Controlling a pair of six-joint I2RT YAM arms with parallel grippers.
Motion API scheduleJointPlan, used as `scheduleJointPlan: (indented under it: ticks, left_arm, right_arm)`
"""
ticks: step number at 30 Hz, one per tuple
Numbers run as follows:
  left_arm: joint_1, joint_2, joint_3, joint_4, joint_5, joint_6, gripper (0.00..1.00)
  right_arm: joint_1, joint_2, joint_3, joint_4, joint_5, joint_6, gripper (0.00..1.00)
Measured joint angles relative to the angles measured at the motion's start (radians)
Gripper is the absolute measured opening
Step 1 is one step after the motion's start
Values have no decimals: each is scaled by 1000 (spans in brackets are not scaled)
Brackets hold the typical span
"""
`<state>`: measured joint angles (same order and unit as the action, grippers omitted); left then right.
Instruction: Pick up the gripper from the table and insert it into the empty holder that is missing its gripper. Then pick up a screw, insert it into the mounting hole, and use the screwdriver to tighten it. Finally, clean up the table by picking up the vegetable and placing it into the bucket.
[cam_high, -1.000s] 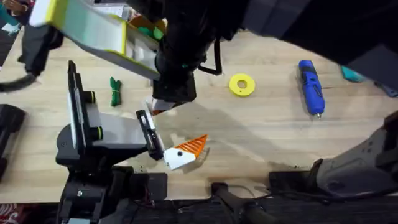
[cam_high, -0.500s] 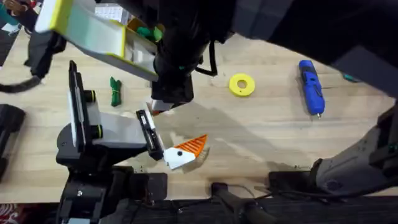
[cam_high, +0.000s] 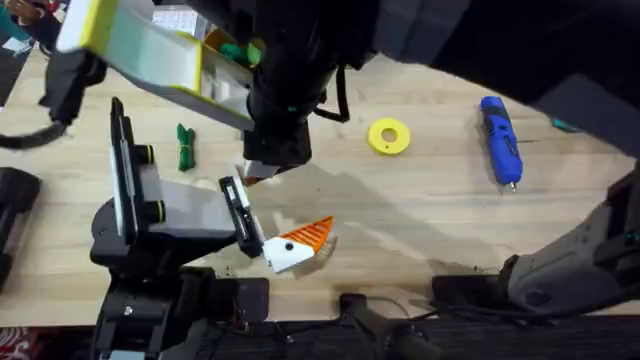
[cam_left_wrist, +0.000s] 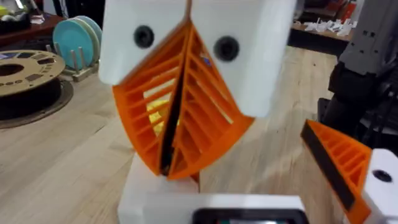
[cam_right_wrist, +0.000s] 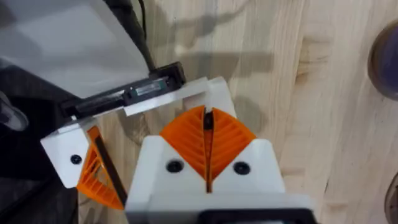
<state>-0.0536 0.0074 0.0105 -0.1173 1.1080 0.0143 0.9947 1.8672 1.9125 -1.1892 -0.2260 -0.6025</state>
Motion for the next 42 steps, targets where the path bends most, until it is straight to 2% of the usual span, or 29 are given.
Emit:
scheduleJointPlan:
  ticks: [1, 2, 8, 9, 28, 34, 42]
  left_arm:
    - [0, 0, 0, 0, 0, 0, 985]
    - [0, 0, 0, 0, 0, 0, 986]
    - [0, 0, 0, 0, 3, 8, 986]
    - [0, 0, 0, 0, 3, 9, 986]
    - [0, 0, 0, 0, 3, 13, 985]
    - [0, 0, 0, 0, 3, 13, 986]
    - [0, 0, 0, 0, 3, 13, 985]
  right_arm:
    - [0, 0, 0, 0, 0, 0, 8]
    - [0, 0, 0, -1, 0, 5, 67]
    - [3, 1, -1, -2, 2, 1, 945]
    - [3, 1, -2, -3, 2, 0, 983]
    - [-11, 0, -4, 9, 1, 2, 996]
    - [-50, -15, -7, 10, 0, 4, 997]
    - [-125, -122, -9, 10, 0, 4, 996]
